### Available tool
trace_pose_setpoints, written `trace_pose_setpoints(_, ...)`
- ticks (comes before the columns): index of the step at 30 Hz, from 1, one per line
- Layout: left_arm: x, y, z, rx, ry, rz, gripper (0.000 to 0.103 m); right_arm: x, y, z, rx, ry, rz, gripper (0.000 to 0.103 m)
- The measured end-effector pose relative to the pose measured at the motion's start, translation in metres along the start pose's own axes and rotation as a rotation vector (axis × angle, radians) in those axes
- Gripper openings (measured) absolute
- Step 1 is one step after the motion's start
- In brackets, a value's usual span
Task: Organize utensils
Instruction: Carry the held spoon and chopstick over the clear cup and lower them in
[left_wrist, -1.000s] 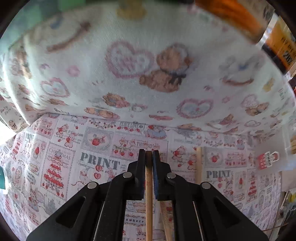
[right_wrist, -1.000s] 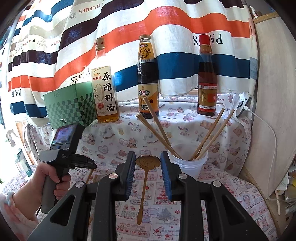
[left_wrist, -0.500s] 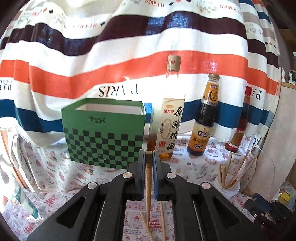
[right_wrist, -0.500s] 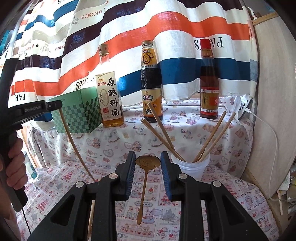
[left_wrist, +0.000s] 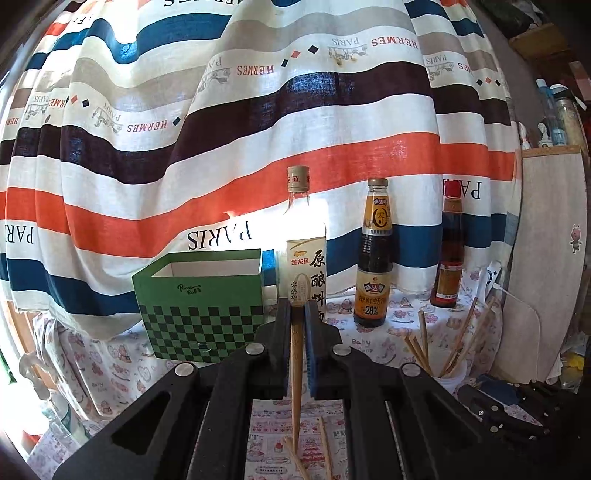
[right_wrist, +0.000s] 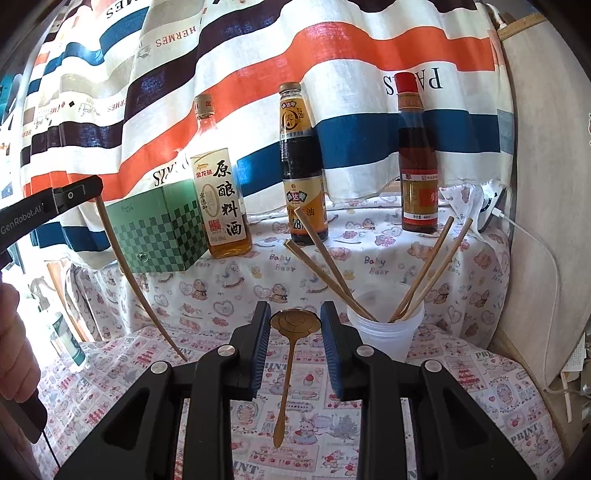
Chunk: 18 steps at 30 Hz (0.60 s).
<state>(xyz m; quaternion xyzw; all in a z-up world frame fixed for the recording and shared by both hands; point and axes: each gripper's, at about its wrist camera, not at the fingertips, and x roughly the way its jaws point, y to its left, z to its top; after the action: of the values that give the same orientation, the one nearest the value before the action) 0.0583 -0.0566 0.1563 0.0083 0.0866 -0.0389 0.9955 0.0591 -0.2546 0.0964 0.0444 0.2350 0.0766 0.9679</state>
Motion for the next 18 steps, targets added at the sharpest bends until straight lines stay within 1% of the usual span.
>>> trace_pose_setpoints(4,-0.004,-0.007,0.009,0.006,-0.021,-0.021,0.006,-0.003,-0.001,0.013,-0.007,-0.007,0.003,0.030)
trace_pose_setpoints(6,-0.006,-0.014,0.016,0.009,-0.036,-0.050,0.006,-0.007,-0.005,0.024,-0.004,-0.021,0.005,0.030)
trace_pose_setpoints(8,-0.005,-0.022,0.024,0.012,-0.033,-0.082,0.006,-0.013,-0.011,0.039,-0.004,-0.053,-0.005,0.030)
trace_pose_setpoints(14,-0.005,-0.054,0.044,0.004,0.017,-0.226,0.006,-0.026,-0.037,0.079,0.034,-0.150,-0.029,0.030)
trace_pose_setpoints(16,0.003,-0.062,0.050,-0.029,0.066,-0.290,0.006,-0.023,-0.044,0.090,0.042,-0.164,-0.047,0.030)
trace_pose_setpoints(17,0.007,-0.066,0.052,-0.052,0.080,-0.308,0.006,-0.021,-0.046,0.094,0.041,-0.170,-0.057,0.030)
trace_pose_setpoints(18,0.011,-0.068,0.054,-0.070,0.075,-0.317,0.006,-0.018,-0.050,0.098,0.047,-0.176,-0.069,0.030)
